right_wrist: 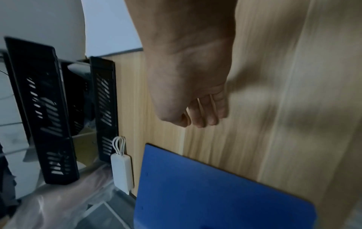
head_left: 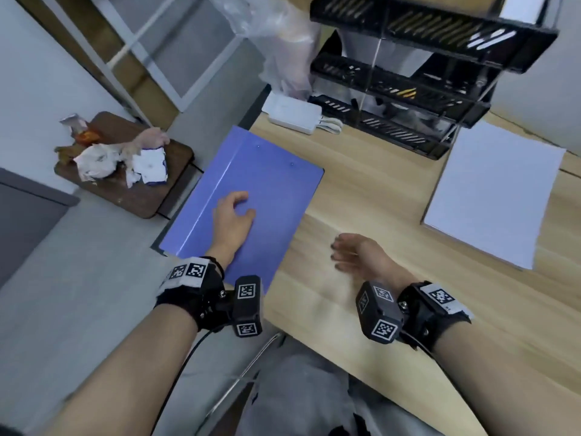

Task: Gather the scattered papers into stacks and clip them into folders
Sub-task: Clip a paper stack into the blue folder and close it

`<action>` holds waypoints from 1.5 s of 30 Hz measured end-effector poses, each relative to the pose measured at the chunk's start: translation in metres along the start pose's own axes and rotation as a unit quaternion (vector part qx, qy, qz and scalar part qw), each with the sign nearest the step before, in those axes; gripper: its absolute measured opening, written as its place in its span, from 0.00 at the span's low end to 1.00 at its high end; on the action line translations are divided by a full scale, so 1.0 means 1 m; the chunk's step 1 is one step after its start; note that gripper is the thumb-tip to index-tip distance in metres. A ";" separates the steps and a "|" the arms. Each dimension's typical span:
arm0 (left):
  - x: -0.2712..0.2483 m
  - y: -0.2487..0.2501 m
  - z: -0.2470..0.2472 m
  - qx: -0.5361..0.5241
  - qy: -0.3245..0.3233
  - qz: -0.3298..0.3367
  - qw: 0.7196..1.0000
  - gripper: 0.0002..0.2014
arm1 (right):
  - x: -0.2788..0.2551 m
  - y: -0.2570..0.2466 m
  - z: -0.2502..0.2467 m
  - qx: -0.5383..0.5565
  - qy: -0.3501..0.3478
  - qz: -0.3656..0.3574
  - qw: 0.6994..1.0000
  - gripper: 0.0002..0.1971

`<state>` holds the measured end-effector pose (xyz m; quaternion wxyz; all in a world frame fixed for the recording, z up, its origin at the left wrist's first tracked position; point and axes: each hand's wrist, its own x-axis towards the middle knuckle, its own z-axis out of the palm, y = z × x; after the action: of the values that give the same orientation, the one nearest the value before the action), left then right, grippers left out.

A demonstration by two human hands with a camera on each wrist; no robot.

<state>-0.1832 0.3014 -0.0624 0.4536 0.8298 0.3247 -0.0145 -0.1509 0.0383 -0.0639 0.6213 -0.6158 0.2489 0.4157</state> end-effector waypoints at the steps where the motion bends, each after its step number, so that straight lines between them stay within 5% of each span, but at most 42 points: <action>1: 0.007 -0.008 -0.011 0.038 0.019 -0.006 0.999 0.22 | 0.003 0.000 0.009 -0.005 -0.003 0.005 1.000 0.06; 8: 0.020 -0.047 -0.047 0.127 0.051 -0.079 0.987 0.41 | 0.024 0.000 0.061 -0.009 -0.008 0.032 0.999 0.08; 16: 0.003 -0.053 -0.048 0.091 -0.016 -0.153 0.984 0.35 | 0.018 -0.011 0.055 -0.010 0.007 0.044 0.999 0.11; 20: -0.010 -0.040 -0.033 -0.007 -0.052 -0.184 0.982 0.22 | 0.002 -0.003 0.038 -0.039 -0.005 0.041 0.998 0.14; 24: -0.029 -0.024 -0.013 -0.076 -0.115 -0.188 0.973 0.24 | -0.011 0.011 0.011 -0.056 0.010 0.021 0.998 0.12; 29: -0.068 0.002 0.027 -0.060 -0.234 -0.155 0.958 0.13 | -0.036 0.032 -0.047 -0.059 0.068 -0.003 0.996 0.14; 39: -0.138 0.052 0.131 -0.029 -0.469 -0.091 0.878 0.22 | -0.118 0.087 -0.193 0.081 0.168 -0.009 0.982 0.10; 42: -0.151 0.069 0.161 0.010 -0.511 -0.083 0.856 0.29 | -0.132 0.105 -0.224 0.122 0.213 -0.014 0.969 0.11; 45: -0.163 0.086 0.188 0.059 -0.524 -0.064 0.847 0.25 | -0.143 0.118 -0.244 0.157 0.233 -0.014 0.960 0.10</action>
<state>-0.2131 0.0399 -0.0575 0.5043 0.7017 0.0896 -0.4952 -0.2748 -0.2417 -0.0410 0.6408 -0.5940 0.4397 0.2079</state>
